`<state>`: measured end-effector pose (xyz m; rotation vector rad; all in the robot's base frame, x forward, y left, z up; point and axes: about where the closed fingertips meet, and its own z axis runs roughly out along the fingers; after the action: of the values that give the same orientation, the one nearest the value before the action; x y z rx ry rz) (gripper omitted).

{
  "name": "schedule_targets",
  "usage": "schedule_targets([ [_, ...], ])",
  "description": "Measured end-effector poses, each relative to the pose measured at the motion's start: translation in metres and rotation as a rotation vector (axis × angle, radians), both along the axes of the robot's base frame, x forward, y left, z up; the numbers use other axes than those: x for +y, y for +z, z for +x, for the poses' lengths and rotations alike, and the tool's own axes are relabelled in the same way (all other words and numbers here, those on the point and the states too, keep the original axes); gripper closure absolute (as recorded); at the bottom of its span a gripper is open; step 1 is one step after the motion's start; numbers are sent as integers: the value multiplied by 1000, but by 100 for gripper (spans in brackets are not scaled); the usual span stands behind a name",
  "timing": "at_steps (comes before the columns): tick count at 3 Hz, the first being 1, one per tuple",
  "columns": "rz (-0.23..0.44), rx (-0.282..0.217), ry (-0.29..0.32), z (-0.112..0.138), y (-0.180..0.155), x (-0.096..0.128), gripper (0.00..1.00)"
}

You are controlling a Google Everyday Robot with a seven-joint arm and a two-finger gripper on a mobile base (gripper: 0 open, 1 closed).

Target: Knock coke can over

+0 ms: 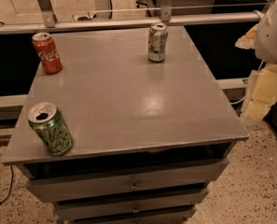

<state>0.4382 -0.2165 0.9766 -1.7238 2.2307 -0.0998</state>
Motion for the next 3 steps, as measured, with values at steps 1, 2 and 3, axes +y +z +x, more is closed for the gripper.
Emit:
schedule_targets([
  [1,0,0,0,0,0,0,0],
  [2,36,-12,20,10,-2,11,0],
  [3,134,-22,95,37,-15,54,0],
])
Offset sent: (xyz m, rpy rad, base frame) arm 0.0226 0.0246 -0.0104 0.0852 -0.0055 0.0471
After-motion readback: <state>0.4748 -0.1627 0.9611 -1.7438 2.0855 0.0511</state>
